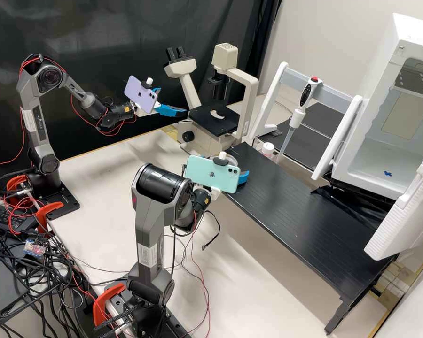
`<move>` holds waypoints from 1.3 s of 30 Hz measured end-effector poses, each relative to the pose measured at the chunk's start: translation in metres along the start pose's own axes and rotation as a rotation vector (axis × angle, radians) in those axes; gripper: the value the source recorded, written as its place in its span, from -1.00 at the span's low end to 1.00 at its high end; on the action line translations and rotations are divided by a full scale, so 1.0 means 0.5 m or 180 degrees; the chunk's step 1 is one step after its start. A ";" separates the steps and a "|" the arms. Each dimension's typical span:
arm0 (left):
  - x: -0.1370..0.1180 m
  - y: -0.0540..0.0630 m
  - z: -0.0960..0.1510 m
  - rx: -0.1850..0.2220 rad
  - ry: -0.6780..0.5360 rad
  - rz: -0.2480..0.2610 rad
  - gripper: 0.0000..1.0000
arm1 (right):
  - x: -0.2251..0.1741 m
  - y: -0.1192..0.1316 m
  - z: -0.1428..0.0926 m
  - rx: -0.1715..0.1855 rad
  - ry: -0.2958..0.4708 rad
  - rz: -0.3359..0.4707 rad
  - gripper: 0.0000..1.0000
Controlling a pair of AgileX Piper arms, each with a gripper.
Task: Move the petri dish to the incubator
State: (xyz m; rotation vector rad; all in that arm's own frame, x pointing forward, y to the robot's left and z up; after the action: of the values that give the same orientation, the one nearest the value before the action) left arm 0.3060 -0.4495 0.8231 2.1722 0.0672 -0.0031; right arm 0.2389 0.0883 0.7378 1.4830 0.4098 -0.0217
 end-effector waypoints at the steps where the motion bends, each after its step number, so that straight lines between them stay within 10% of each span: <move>1: 0.000 0.000 0.000 0.0000 0.0000 0.0000 1.00 | 0.001 0.001 0.000 0.0000 -0.0003 0.0008 -1.00; 39: 0.000 0.000 0.000 0.0000 0.0000 0.0000 1.00 | -0.008 0.041 0.027 0.0101 -0.0060 0.0003 -1.00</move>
State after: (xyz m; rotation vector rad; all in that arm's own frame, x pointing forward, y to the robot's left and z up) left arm 0.3060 -0.4495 0.8231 2.1722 0.0672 -0.0031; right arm 0.2440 0.0763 0.7591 1.5132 0.3951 -0.0413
